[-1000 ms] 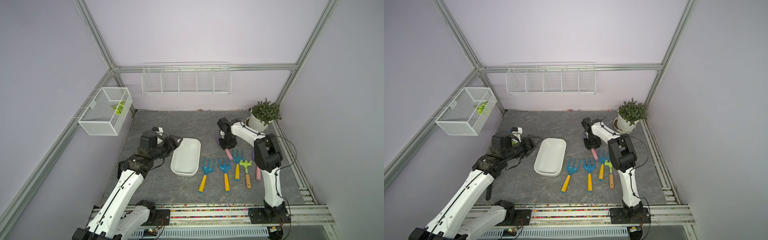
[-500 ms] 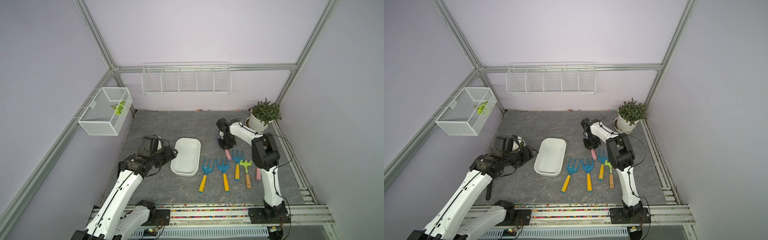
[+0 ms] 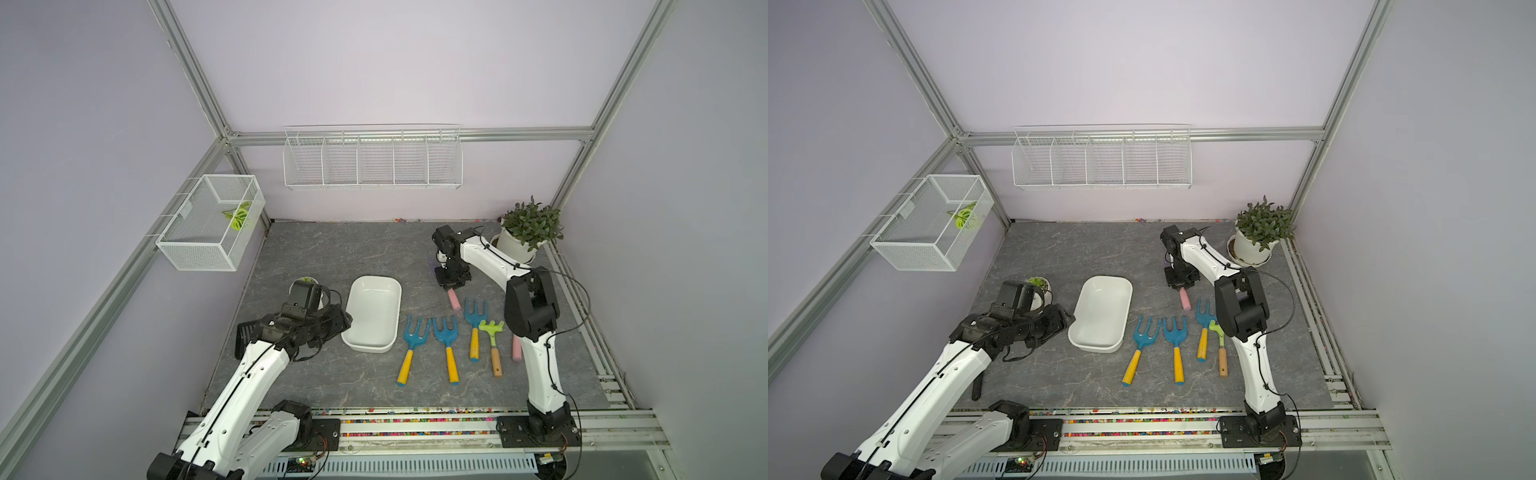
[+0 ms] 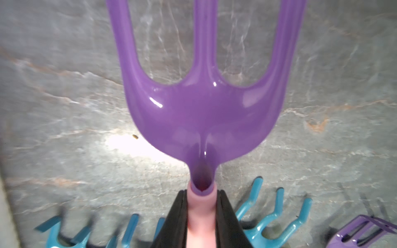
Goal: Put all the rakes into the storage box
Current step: Pick up the rake at the center of the board, then place the rake in the storage box.
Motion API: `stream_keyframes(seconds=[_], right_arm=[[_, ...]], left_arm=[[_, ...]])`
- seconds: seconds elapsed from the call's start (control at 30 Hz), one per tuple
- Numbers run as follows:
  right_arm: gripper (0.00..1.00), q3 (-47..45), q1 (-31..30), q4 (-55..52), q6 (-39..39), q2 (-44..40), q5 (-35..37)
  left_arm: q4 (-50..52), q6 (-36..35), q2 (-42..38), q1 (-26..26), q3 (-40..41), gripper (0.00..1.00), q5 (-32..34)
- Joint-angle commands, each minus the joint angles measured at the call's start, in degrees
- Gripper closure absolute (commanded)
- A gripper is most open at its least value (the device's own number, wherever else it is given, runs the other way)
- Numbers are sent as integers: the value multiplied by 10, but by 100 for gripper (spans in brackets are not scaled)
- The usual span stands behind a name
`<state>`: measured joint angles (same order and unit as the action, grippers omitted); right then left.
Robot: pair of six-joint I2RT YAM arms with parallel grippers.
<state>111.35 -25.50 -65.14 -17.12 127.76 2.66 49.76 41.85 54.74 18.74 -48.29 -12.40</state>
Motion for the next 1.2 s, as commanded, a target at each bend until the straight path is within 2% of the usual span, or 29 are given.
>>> stream_keyframes(seconds=[0.0, 0.13, 0.33, 0.5, 0.67, 0.77, 0.97, 1.17], right_arm=[[100, 34, -9, -38, -56, -29, -27], [100, 54, -52, -40, -137, -66, -53], [100, 104, -142, -61, -300, -97, -66], [100, 103, -199, -32, -436, -112, -99], [100, 101, -250, 11, -532, -97, -110], [100, 108, -265, 38, -570, -68, -138], [100, 177, -279, 26, -579, 14, -153], [100, 214, -283, 6, -541, 66, -170]], left_arm=[[-10, 12, -7, -3, 5, 35, 20], [-25, 26, -5, -3, -4, 35, 28], [-35, 37, 4, -3, -29, 34, 34], [-37, 51, -2, -3, -52, 34, 46], [-34, 72, -29, -3, -68, 33, 65], [-28, 83, -51, -3, -73, 33, 78], [1, 90, -91, -3, -80, 33, 98], [16, 101, -114, -3, -66, 32, 96]])
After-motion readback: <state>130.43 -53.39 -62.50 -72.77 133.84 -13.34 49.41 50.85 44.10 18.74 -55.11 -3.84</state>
